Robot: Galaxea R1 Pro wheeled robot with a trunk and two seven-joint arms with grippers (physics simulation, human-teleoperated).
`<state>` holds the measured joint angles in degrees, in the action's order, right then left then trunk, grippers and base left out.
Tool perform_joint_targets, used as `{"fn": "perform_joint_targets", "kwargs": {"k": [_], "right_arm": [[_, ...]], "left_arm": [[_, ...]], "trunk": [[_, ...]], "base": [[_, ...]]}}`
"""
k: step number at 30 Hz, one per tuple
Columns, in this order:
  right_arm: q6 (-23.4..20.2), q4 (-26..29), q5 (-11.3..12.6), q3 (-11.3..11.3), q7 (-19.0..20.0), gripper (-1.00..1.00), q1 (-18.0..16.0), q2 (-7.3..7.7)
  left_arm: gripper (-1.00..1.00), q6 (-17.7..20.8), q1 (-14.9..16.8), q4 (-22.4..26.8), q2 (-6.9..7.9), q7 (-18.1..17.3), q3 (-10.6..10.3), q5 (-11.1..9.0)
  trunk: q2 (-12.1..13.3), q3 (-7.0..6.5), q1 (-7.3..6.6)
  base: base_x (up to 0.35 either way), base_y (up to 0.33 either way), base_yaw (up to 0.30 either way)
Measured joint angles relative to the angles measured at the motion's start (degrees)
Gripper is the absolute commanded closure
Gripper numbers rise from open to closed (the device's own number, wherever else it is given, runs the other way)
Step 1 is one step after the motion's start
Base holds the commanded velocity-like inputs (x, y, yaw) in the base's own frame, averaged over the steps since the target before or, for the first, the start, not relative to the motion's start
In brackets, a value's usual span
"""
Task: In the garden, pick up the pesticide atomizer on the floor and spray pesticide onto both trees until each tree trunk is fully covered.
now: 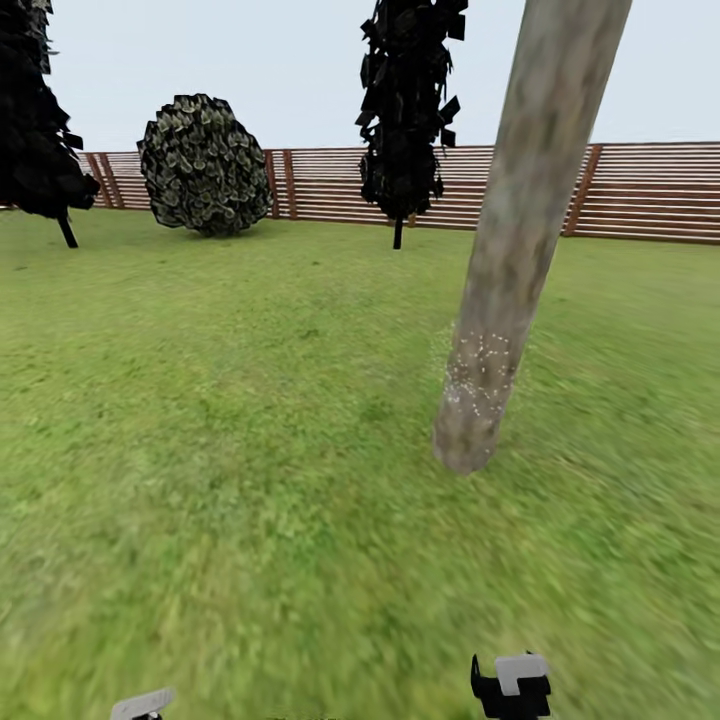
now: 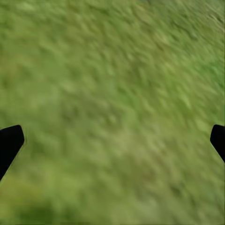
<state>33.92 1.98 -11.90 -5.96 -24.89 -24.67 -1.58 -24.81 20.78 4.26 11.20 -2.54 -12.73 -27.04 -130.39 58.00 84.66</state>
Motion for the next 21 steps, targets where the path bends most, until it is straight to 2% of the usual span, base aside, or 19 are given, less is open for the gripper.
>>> {"fn": "perform_joint_targets", "kwargs": {"k": [8,16,21], "right_arm": [[0.0,0.0,0.0,0.0,0.0,-1.00,0.0,0.00],[0.0,0.0,0.0,0.0,0.0,-1.00,0.0,0.00],[0.0,0.0,0.0,0.0,0.0,-1.00,0.0,0.00]], "left_arm": [[1.00,0.1,0.0,-0.1,-0.56,-0.2,-0.4,0.9],[1.00,0.0,0.0,-0.1,-0.57,-0.1,-0.4,0.8],[1.00,0.0,0.0,-0.1,-0.48,-0.1,-0.4,0.4]], "trunk": [[0.0,0.28,-0.02],[0.0,0.56,-0.02],[0.0,0.73,-0.01]], "base": [[0.071,0.049,0.272],[0.222,0.227,0.272],[0.121,0.289,0.272]]}}
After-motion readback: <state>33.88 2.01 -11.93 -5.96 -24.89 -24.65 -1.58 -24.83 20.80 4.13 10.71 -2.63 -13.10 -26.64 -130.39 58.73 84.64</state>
